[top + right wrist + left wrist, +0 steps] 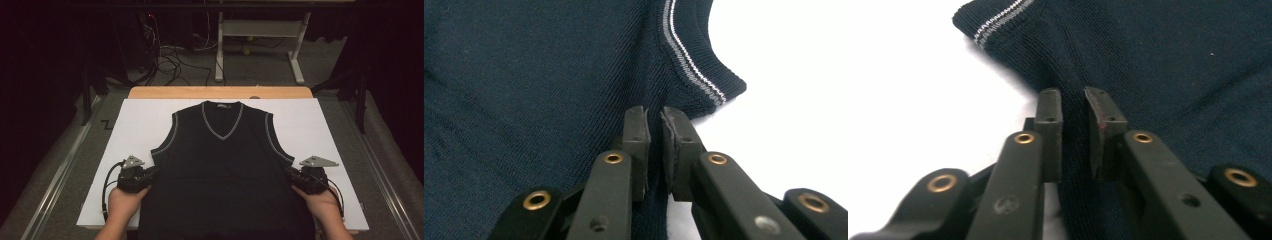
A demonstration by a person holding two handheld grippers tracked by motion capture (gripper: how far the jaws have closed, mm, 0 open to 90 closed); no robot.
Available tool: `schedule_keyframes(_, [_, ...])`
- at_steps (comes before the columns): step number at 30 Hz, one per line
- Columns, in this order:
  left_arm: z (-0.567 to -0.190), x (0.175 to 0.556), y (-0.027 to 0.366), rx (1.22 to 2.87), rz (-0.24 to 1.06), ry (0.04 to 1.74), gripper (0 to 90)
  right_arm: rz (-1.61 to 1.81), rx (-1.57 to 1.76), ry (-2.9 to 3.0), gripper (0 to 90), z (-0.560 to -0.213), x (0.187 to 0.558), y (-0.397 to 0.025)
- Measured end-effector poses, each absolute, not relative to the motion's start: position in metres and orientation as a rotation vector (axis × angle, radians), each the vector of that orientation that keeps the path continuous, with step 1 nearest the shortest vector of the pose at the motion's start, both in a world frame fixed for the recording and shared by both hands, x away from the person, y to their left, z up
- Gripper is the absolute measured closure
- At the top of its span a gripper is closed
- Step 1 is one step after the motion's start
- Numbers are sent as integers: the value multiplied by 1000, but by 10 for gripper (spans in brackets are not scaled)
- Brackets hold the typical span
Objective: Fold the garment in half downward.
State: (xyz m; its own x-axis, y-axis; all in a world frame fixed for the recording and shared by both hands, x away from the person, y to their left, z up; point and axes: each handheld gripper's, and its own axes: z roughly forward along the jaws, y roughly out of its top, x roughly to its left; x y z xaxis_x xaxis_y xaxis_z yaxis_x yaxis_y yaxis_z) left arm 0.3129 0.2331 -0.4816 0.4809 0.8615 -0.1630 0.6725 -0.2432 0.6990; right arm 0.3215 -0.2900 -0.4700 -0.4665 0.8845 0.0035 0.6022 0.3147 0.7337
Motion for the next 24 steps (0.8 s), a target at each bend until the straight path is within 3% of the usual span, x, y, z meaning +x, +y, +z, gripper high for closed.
schedule_keyframes(24, [-473,298,245,2013,262,1198,793,937,1231,2184,849,-464,295,-308])
